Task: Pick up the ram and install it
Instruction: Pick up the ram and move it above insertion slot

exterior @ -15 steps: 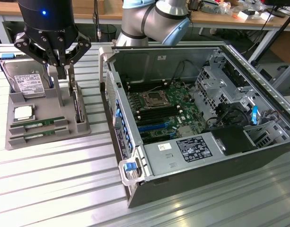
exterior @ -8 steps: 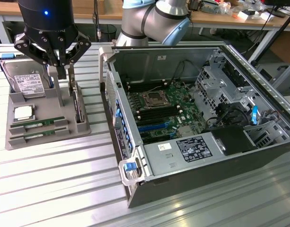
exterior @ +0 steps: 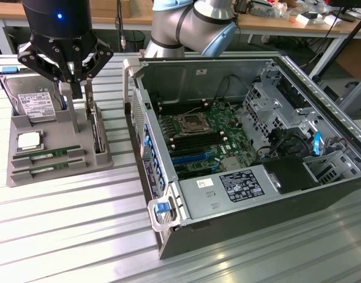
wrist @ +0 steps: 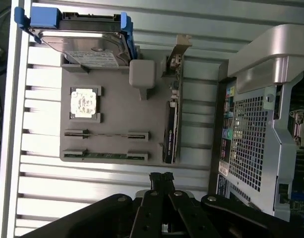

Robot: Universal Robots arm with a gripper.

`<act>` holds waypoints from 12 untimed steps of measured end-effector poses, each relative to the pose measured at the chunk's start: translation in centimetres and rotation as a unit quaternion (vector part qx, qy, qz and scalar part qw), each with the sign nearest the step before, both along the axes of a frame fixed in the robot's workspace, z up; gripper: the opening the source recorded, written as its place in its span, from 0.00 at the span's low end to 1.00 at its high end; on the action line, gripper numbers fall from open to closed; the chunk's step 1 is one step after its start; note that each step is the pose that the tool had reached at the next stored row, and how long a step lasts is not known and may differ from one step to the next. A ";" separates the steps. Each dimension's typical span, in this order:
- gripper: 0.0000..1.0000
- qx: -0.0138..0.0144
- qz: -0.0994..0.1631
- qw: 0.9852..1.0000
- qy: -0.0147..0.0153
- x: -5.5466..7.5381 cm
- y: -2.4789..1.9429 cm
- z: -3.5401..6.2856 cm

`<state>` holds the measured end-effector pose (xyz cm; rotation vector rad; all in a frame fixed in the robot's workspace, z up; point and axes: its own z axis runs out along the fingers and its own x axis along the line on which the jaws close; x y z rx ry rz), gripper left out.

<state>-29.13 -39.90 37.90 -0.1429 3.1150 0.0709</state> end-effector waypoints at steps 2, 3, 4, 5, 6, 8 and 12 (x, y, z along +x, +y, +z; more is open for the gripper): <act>0.11 0.000 0.006 1.000 0.000 0.0 0.00 0.00; 0.11 0.000 0.010 1.000 0.000 0.0 0.00 0.00; 0.11 0.000 0.013 1.000 0.000 0.0 0.00 0.00; 0.11 0.000 0.018 1.000 0.000 0.0 0.00 0.00; 0.11 0.000 0.021 1.000 0.000 0.0 0.00 0.00; 0.11 0.000 0.031 1.000 0.000 0.0 0.00 0.00; 0.11 0.000 0.043 0.999 0.000 0.0 0.00 0.00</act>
